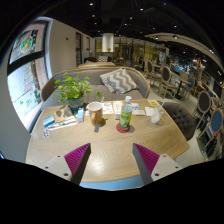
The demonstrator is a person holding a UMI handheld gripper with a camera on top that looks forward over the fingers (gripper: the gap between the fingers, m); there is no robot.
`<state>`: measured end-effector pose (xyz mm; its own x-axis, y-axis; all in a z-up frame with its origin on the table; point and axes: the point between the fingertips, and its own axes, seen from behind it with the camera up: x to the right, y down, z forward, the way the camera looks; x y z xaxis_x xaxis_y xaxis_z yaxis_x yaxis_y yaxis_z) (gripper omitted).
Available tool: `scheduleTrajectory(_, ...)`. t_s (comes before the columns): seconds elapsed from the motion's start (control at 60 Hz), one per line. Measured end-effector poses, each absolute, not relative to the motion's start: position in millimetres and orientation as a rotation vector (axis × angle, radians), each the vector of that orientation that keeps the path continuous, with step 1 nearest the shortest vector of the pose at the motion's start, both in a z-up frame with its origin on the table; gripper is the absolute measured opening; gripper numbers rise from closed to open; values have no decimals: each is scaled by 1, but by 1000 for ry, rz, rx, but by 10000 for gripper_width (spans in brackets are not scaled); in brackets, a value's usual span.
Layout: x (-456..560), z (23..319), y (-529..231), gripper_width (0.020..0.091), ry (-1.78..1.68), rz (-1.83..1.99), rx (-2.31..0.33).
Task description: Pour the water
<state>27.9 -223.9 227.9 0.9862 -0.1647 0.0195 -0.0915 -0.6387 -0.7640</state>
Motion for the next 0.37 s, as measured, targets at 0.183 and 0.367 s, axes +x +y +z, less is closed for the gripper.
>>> scheduleTrajectory(0.183,33,239,-231,852,161,-161,-2250)
scheduleTrajectory(0.367,29,248,-230,852,149,-138,-2245)
